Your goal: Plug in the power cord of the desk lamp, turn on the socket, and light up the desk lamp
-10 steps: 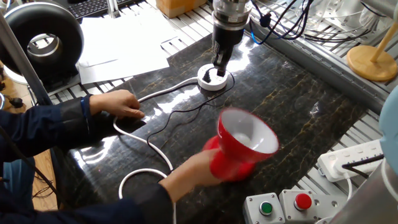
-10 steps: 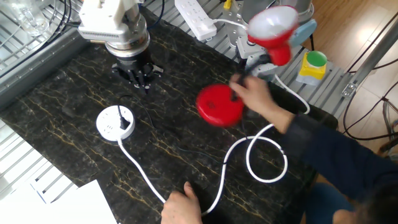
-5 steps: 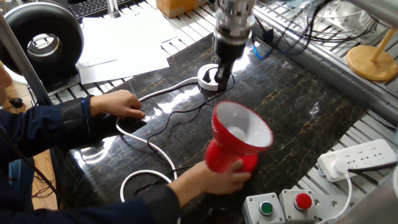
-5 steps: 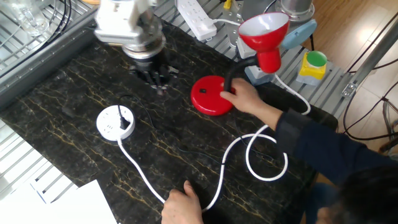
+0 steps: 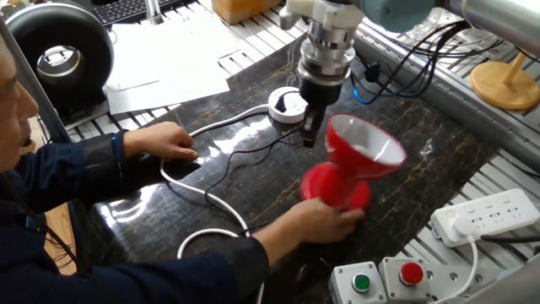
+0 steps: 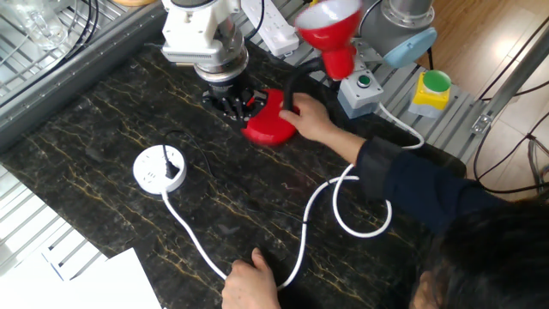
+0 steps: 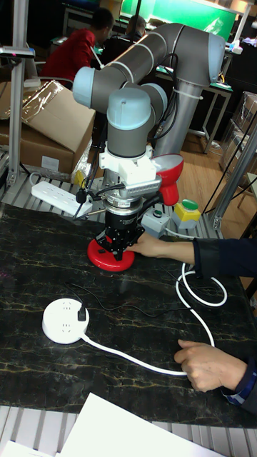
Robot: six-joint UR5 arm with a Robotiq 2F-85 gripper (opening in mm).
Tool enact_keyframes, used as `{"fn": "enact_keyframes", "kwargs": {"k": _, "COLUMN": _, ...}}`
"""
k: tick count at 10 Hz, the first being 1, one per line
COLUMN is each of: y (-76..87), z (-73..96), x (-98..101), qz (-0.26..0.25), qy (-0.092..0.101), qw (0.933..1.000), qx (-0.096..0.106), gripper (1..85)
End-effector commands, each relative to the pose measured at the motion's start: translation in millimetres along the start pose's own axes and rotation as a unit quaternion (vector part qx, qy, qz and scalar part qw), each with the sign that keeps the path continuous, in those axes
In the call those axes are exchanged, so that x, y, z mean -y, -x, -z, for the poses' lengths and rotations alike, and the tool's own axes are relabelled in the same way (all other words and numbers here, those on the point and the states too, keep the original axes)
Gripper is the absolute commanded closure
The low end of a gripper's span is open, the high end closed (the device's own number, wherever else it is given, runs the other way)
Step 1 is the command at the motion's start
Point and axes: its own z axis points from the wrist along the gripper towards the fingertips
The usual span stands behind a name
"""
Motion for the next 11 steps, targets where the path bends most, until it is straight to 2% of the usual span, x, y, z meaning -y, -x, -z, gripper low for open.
{"fn": "enact_keyframes", "kwargs": {"k": 1, "y": -17.0, "z": -9.4, "x": 6.9, "qz": 0.022, "qy": 0.0, "qw": 0.9998, "qx": 0.0, "gripper": 84.7}}
{"fn": "enact_keyframes", "kwargs": {"k": 4, "y": -24.5, "z": -16.8, "x": 9.3, "qz": 0.026, "qy": -0.001, "qw": 0.9997, "qx": 0.002, "gripper": 84.7}}
{"fn": "enact_keyframes", "kwargs": {"k": 6, "y": -27.8, "z": -22.6, "x": 6.2, "qz": 0.025, "qy": 0.005, "qw": 0.9997, "qx": 0.006, "gripper": 84.7}}
{"fn": "enact_keyframes", "kwargs": {"k": 11, "y": -18.2, "z": -35.9, "x": -16.1, "qz": -0.012, "qy": 0.02, "qw": 0.9995, "qx": 0.022, "gripper": 84.7}}
